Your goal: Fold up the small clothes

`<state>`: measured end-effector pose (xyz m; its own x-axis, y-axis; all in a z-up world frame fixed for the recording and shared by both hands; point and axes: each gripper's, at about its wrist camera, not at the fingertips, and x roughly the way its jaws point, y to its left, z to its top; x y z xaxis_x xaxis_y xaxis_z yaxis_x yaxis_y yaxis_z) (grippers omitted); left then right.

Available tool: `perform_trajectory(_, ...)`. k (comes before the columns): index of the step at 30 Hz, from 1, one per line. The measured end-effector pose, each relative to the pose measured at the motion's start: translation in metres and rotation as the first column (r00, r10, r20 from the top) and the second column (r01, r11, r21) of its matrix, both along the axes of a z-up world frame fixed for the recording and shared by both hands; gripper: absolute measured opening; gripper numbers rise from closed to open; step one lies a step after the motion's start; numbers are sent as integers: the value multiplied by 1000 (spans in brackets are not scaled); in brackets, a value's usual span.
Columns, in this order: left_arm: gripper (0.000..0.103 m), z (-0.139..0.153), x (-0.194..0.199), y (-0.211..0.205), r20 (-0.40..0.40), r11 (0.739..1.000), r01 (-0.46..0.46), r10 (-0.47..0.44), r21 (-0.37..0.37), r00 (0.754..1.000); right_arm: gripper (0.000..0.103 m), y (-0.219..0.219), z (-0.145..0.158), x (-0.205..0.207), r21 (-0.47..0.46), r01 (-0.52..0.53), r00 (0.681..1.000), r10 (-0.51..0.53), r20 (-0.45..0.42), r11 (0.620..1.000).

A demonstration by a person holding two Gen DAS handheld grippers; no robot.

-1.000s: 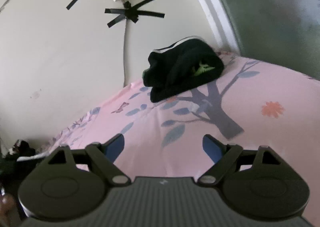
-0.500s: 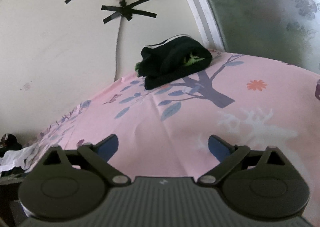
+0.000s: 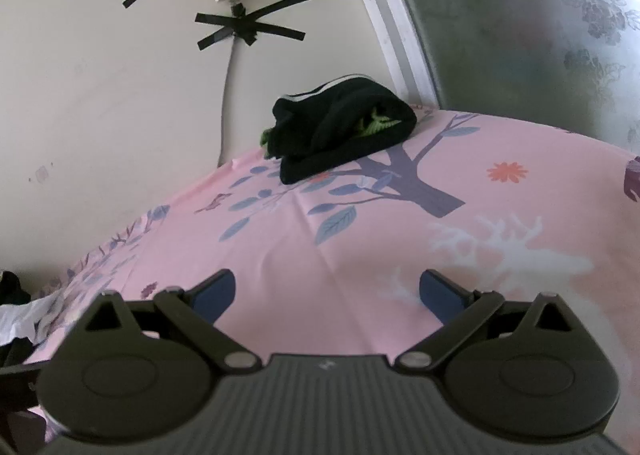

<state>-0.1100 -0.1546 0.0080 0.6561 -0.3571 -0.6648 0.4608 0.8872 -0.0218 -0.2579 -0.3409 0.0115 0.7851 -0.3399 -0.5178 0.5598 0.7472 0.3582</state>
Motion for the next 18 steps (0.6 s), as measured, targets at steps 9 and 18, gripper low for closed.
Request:
perform_trajectory(9, 103, 2, -6, -1, 29, 1000, 17, -17, 0, 999, 93, 5, 1, -6, -16, 52, 999, -52, 15, 999)
perform_trajectory(18, 103, 2, -9, -1, 42, 999, 44, -44, -5, 998, 93, 4, 1, -6, -11, 62, 998, -62, 9, 998)
